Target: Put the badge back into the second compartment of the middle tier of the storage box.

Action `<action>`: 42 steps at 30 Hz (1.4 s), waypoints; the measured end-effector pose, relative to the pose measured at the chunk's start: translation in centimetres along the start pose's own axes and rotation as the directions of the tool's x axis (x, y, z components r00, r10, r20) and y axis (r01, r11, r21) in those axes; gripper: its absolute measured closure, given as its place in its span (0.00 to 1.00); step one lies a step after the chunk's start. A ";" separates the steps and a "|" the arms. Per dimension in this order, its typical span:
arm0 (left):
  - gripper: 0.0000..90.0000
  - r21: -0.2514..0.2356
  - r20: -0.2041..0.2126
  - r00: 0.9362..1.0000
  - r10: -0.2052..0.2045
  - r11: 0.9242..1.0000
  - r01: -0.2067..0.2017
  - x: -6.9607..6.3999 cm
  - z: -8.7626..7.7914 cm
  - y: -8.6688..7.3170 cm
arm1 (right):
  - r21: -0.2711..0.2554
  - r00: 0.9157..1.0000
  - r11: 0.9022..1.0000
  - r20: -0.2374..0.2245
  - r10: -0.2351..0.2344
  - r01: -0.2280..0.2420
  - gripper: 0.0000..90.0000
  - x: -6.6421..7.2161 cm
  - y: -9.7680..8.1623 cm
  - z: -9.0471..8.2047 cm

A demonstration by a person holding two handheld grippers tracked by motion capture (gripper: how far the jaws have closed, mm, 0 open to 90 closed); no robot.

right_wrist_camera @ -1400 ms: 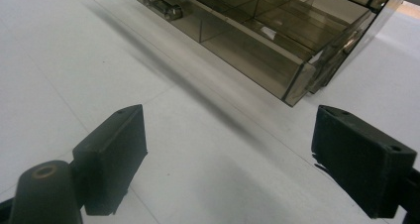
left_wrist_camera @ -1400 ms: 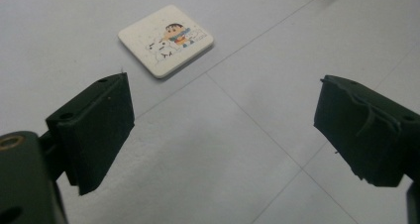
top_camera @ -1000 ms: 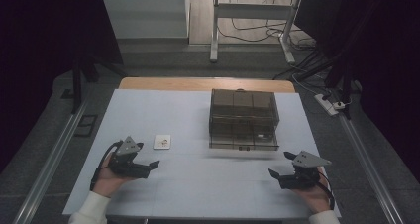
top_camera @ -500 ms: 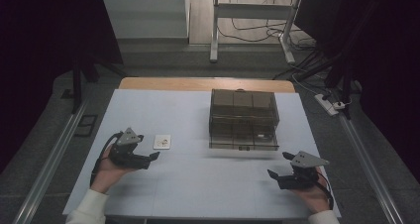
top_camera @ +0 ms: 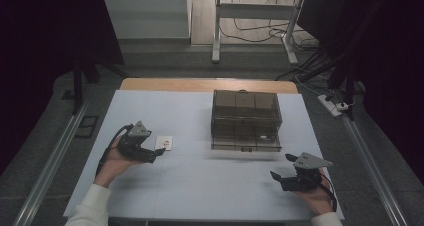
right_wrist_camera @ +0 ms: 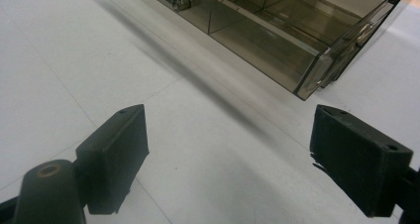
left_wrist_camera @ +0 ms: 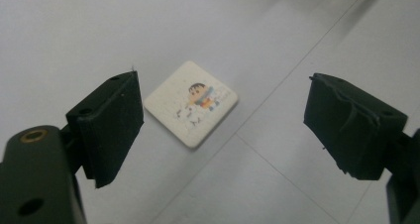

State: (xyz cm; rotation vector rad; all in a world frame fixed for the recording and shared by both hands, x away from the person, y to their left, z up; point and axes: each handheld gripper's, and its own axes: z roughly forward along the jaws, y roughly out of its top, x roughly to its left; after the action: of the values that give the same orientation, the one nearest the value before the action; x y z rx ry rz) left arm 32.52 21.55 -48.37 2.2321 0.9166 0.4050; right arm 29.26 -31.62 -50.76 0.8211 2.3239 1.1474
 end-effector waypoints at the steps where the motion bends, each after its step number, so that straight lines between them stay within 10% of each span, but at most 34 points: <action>1: 0.17 -0.002 0.003 1.000 0.002 1.000 -0.002 0.2 0.0 0.1 | -0.004 1.000 1.000 -0.003 0.005 -0.005 0.17 0.0 0.0 0.0; 18: 0.19 0.056 0.033 0.998 0.054 0.997 -0.055 2.0 1.8 2.2 | 0.011 1.000 1.000 0.004 0.009 -0.009 0.17 -0.1 -0.1 0.1; 42: 0.19 0.192 0.171 0.969 0.176 0.959 -0.208 3.4 6.9 2.6 | 0.017 1.000 1.000 0.008 0.001 -0.001 0.16 0.4 -0.3 0.3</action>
State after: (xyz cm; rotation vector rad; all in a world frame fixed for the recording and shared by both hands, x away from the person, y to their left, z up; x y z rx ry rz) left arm 39.73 19.34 -51.42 2.5175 0.6894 0.2283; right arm 29.00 -31.32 -51.20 0.8313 2.3302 1.1238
